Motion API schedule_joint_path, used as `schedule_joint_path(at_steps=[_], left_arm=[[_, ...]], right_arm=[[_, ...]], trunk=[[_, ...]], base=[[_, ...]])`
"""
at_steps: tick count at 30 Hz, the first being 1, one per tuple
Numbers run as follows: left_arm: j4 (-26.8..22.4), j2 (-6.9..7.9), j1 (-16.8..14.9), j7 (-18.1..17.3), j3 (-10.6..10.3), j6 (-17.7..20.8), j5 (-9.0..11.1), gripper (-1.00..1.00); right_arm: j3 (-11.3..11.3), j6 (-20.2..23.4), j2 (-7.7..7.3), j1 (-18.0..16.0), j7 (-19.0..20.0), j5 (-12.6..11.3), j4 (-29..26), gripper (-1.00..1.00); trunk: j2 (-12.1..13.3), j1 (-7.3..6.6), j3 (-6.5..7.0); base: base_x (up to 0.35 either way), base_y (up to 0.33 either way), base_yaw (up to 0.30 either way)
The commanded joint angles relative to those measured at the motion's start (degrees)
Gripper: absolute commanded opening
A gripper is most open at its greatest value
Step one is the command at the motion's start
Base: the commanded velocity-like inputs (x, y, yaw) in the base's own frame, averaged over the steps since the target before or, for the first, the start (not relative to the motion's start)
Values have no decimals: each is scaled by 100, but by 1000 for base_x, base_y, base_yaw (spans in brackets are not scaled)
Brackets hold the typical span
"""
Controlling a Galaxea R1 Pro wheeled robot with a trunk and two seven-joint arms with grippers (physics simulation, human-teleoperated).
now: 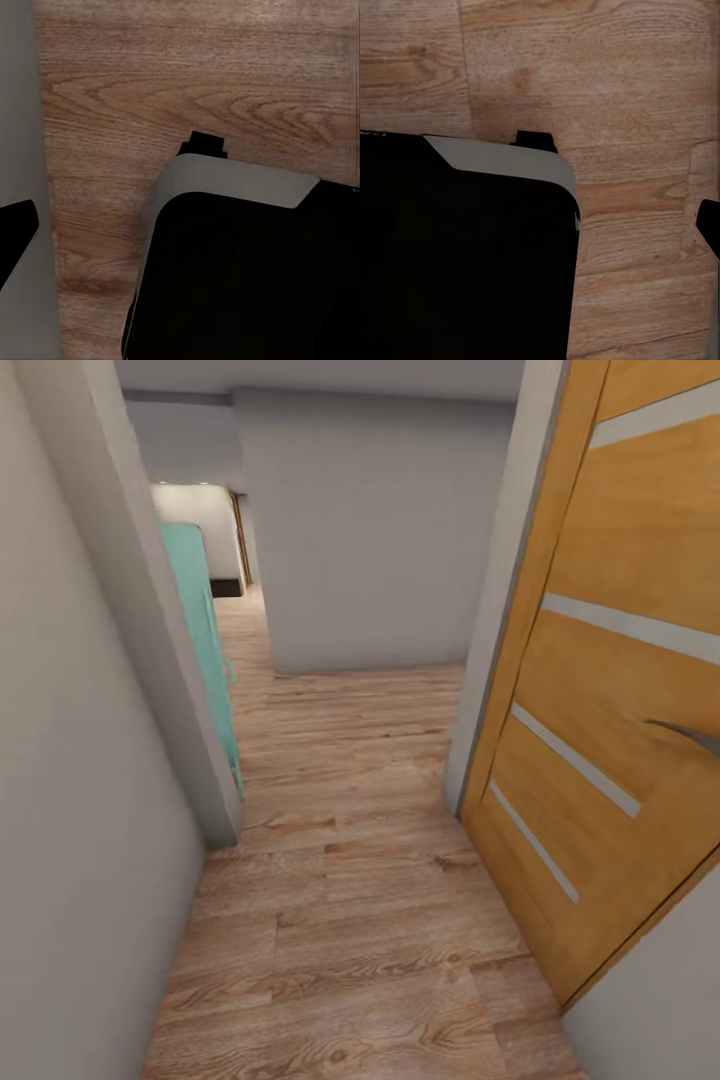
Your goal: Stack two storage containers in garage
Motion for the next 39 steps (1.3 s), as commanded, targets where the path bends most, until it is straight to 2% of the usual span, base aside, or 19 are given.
schedule_joint_path(at_steps=[1,39], left_arm=[[3,-3,-3,18,-49,-18,50,100],[3,3,-3,23,-49,-20,52,100]], right_arm=[[48,-14,2,-3,-14,-56,1,100],[48,-14,2,-1,-14,-62,1,100]], trunk=[[-3,3,-5],[-3,3,-5]], base=[[321,-104,0],[319,-105,0]])
